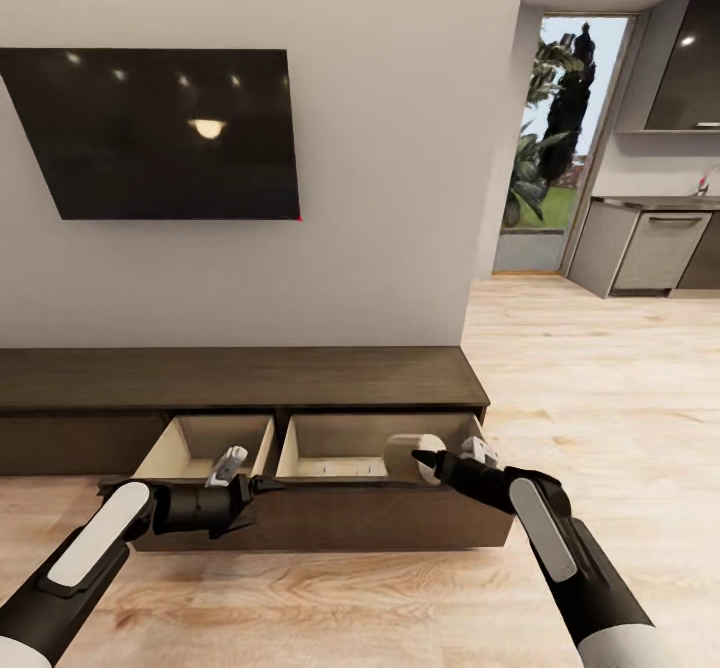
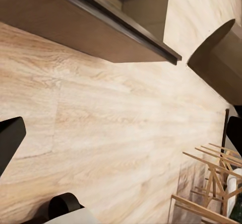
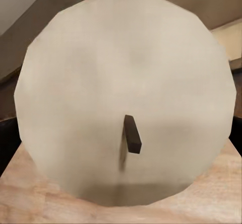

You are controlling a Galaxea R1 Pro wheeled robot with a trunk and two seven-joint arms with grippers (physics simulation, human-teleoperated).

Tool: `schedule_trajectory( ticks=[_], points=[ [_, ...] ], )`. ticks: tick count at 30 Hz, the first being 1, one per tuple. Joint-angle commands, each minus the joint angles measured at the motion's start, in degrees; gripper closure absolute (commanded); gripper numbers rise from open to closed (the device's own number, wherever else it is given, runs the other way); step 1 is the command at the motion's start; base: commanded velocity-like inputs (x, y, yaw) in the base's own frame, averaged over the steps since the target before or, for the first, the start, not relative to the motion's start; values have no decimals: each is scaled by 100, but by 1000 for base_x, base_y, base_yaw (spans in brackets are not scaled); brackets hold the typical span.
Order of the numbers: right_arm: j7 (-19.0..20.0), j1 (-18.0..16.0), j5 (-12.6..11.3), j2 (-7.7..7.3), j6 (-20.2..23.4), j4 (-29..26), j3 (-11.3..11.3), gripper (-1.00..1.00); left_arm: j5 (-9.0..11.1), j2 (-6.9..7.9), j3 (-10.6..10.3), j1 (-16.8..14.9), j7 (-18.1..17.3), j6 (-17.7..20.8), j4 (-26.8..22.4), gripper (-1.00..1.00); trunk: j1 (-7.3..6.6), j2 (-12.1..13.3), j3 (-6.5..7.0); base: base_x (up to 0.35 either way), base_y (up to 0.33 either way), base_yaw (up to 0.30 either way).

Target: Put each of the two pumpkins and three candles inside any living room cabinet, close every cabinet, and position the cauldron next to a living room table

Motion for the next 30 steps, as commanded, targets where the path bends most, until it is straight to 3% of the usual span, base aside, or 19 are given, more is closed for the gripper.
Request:
schedule_trajectory(
  ticks=[1, 12, 30],
  points=[
    [58, 1, 11, -4, 17, 1, -32, 100, 59, 4, -10, -3, 55, 2, -8, -100, -1, -3, -6, 56, 0, 0],
    [150, 6, 22, 1, 2, 114, -102, 100, 56, 9, -11, 4, 54, 0, -14, -100, -1, -3, -6, 192, -4, 0],
    [131, 8, 27, 2, -11, 136, -103, 100, 56, 5, -11, 4, 54, 1, -23, -100, -1, -3, -6, 226, -111, 0]
  ],
)
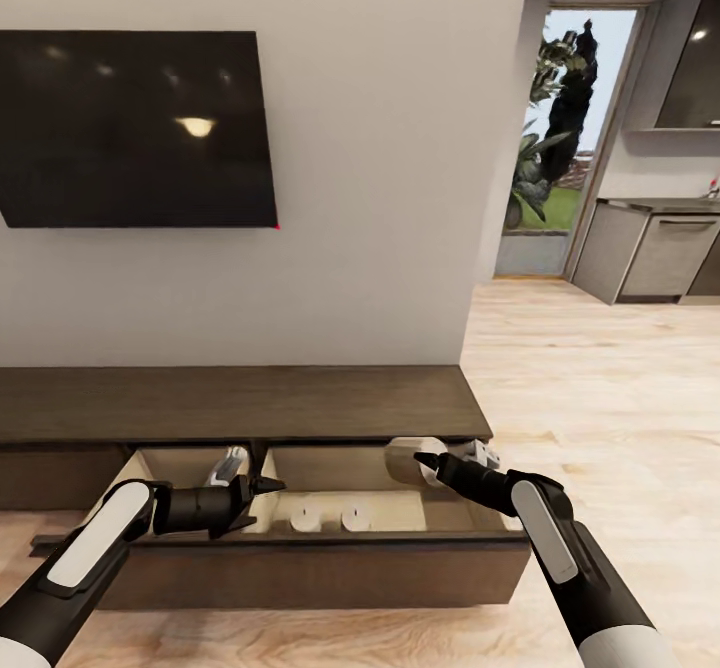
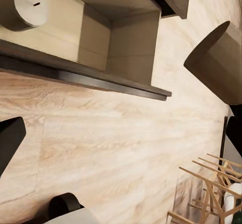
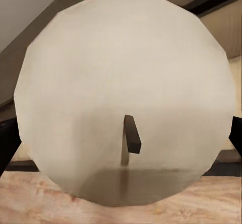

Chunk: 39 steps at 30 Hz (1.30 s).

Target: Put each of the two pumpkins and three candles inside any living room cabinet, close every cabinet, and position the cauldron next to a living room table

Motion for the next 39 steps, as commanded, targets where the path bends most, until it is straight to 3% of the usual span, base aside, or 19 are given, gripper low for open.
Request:
schedule_trajectory(
  ticks=[1, 13, 16, 24, 29, 35, 39],
  points=[
    [25, -4, -10, -3, 15, -3, 3, 100, 60, 4, -9, -4, 56, 1, -5, -100, 2, -3, -6, 249, -7, 0],
    [-97, -4, 4, 4, 1, 208, 2, 100, 67, 4, -15, -4, 55, 0, 3, -100, 2, -3, -6, 164, -59, 0],
    [-609, -4, 56, 14, -1, 221, 17, 100, 69, 4, -11, -4, 54, 2, 2, -100, 2, -3, -6, 14, -3, 0],
    [-2414, -49, 65, 33, 22, 504, 47, 100, 67, 4, -9, -4, 55, 3, 1, -100, 2, -3, -6, 1, 0, 0],
    [-2898, -254, 69, 63, 50, 535, 72, 100, 69, 4, -9, -4, 53, 6, 1, -100, 2, -3, -6, 0, 0, 0],
    [-2964, -626, 53, 85, 11, 570, 602, 100, 67, 13, -6, -4, 53, 8, 4, -100, 2, -3, -6, 0, 0, 0],
    [-2981, -920, 62, 315, 3, 1030, 772, 100, 64, 13, -4, -4, 53, 8, 4, -100, 2, -3, -6, 0, 0, 0]
  ],
)
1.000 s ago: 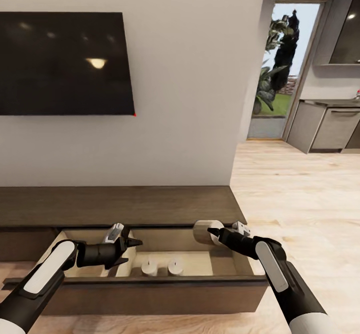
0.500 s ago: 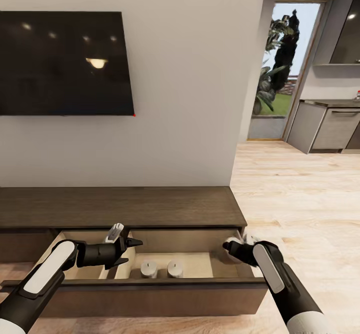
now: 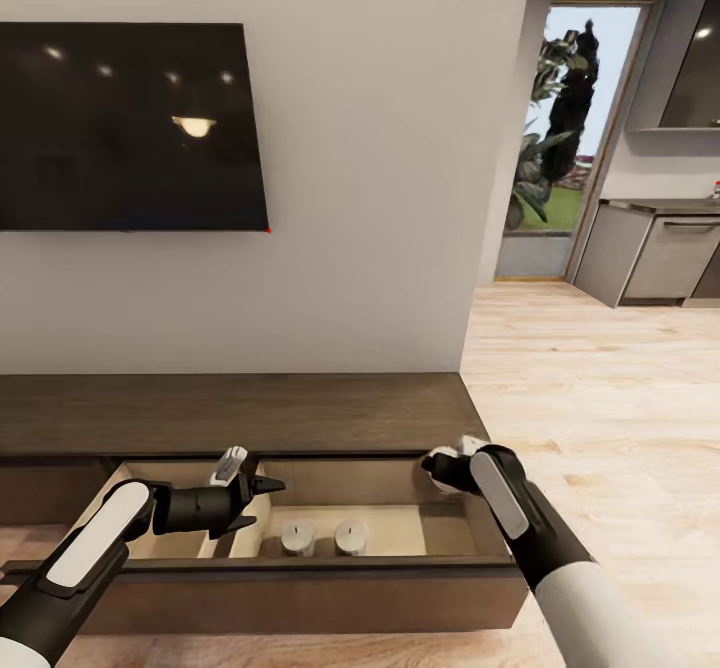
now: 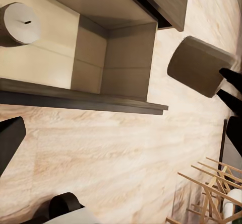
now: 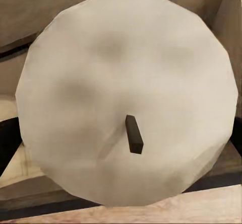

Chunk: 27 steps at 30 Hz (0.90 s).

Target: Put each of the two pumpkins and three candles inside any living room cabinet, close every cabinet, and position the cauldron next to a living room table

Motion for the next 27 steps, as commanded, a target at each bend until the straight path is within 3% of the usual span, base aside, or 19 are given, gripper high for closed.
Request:
schedule_trajectory(
  ticks=[1, 5, 10, 27],
  points=[
    [-62, -102, 1, 85, 6, 214, 47, 100, 60, 5, -7, -3, 54, 1, -6, -100, -1, -3, -5, 0, 0, 0],
    [-76, -470, 16, 405, -130, 1075, 461, 100, 60, 5, -5, -3, 55, 1, -6, -100, -1, -3, -5, 0, 0, 0],
    [-77, -699, 22, 637, -385, 1732, 625, 100, 59, 5, -5, -3, 55, 1, -6, -100, -1, -3, -5, 0, 0, 0],
    [-74, -736, 54, 710, -878, 2450, 885, 100, 52, 3, -10, -3, 59, 1, -4, -100, -1, -3, -5, 48, -69, 0]
  ],
)
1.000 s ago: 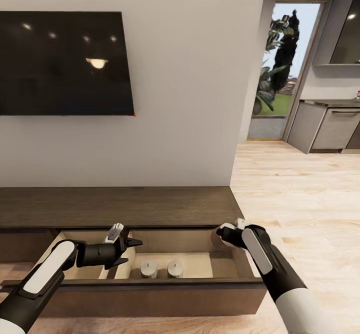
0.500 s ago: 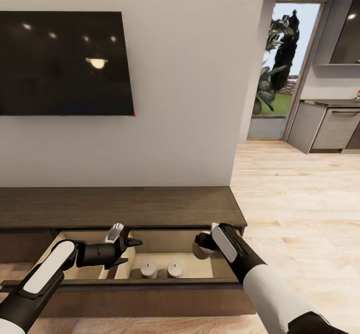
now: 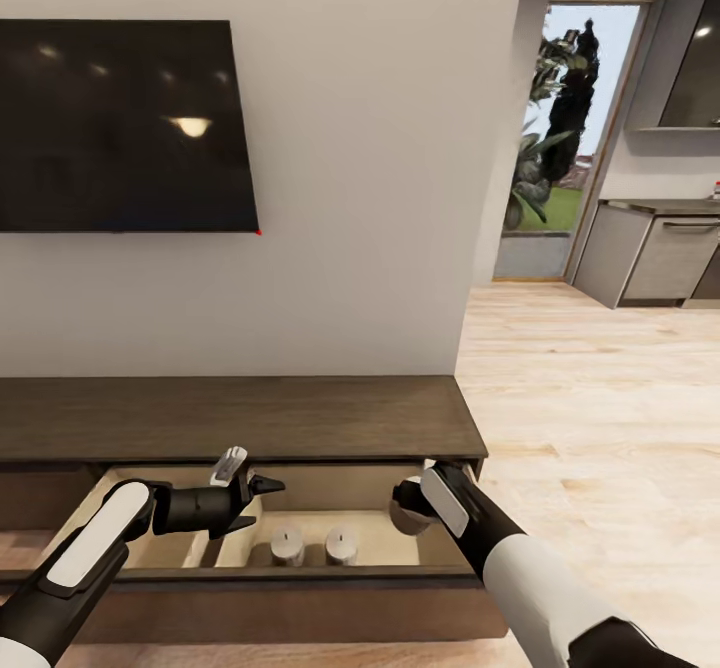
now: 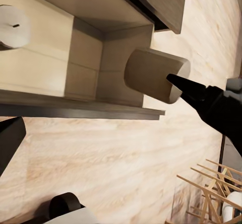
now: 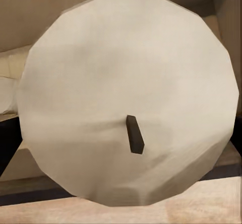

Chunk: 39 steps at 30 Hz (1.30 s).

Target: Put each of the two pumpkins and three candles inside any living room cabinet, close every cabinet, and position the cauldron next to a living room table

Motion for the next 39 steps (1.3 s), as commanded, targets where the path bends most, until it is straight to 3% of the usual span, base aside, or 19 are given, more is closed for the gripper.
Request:
schedule_trajectory(
  ticks=[1, 14, 20, 31, 33, 37, 39],
  points=[
    [-59, -5, -70, -4, -25, 29, 31, 100, 59, 1, -11, -4, 56, 2, -6, -100, -1, -3, -6, 50, -33, 0],
    [-59, -5, -66, -4, -128, 87, 38, 100, 60, 0, -13, -4, 54, 0, -5, -100, -1, -3, -6, 133, -5, 0],
    [-66, -5, 152, -4, -186, 203, 31, 100, 74, 6, -6, -4, 48, 1, -7, -100, -1, -3, -6, 12, 0, 0],
    [-59, -5, 247, -4, -468, 369, 30, 100, 109, 29, -4, 29, 39, 15, -209, -100, 241, -444, -203, 0, 0, 0],
    [-59, -5, 252, -4, -473, 369, 30, 100, 200, 73, -4, 77, 39, 17, -334, -100, 285, -524, -239, 0, 0, 0],
    [-55, -5, 259, 2, -486, 365, 37, 100, 735, 309, -4, 305, 39, 14, -914, -100, 373, -685, -311, 0, 0, 0],
    [-52, -5, 259, 4, -488, 354, 38, 100, 818, 354, -4, 340, 39, 13, -1007, -100, 417, -765, -347, 0, 0, 0]
  ],
)
